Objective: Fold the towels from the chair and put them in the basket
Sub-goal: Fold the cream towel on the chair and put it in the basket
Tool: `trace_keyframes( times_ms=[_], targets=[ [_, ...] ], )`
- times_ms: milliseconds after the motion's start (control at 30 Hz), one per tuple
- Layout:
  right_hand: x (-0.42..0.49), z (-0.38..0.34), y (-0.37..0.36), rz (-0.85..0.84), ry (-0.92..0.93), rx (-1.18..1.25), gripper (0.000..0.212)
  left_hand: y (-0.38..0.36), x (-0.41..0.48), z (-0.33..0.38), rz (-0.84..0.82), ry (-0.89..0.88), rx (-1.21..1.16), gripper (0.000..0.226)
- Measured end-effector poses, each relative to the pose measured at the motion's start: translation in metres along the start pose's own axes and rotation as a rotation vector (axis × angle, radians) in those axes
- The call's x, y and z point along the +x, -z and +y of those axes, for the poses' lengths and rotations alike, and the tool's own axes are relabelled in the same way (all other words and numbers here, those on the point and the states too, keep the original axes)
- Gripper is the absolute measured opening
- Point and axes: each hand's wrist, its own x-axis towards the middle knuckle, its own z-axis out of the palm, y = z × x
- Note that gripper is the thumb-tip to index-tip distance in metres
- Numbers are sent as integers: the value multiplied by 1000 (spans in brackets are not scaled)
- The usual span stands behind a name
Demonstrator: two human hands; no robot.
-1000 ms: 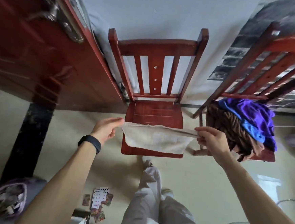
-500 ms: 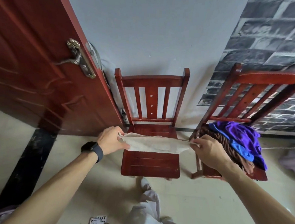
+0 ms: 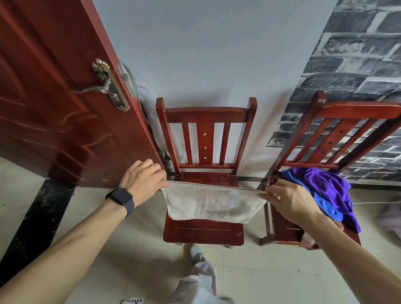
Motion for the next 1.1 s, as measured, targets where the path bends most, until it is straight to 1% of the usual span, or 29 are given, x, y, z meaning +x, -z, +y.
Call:
trace_keyframes(
  times_ms=[67, 200, 333, 400, 500, 567, 633, 700, 800, 867, 933, 1000, 1100],
  targets=[
    [-1, -1, -7, 0, 27, 4, 14, -1, 0, -1, -46, 21, -3, 28],
    [-11, -7, -26, -22, 49, 2, 13, -13, -6, 3, -114, 53, -39, 24],
    [-18, -6, -44, -69, -2, -37, 17, -27, -15, 7, -135, 20, -77, 22],
    [-18, -5, -51, -84, -4, -51, 15, -35, -20, 8, -146, -13, -83, 21],
    [-19, -5, -61, -128, 33, -75, 11, -52, -26, 6, -180, 9, -34, 21],
    [-17, -4, -70, -195, 31, -105, 17, -64, -27, 8, -225, 46, 17, 24],
    [-9, -3, -78, -313, -9, -176, 25, -78, -24, 9, -293, 64, 56, 19],
    [8, -2, -85, -411, -92, -223, 26, -93, -15, 5, -339, 95, 71, 15],
    [38, 5, -98, -395, -190, -229, 32, -112, 4, -5, -376, 101, 104, 14],
    [58, 11, -108, -409, -210, -238, 30, -123, 17, -14, -365, 75, 117, 18],
    [78, 14, -115, -406, -212, -242, 22, -132, 32, -26, -310, 91, 103, 18],
    [98, 18, -118, -343, -209, -251, 17, -139, 47, -41, -258, 122, 85, 16],
    [121, 23, -117, -269, -224, -218, 15, -145, 68, -63, -181, 137, 56, 15]
  ],
)
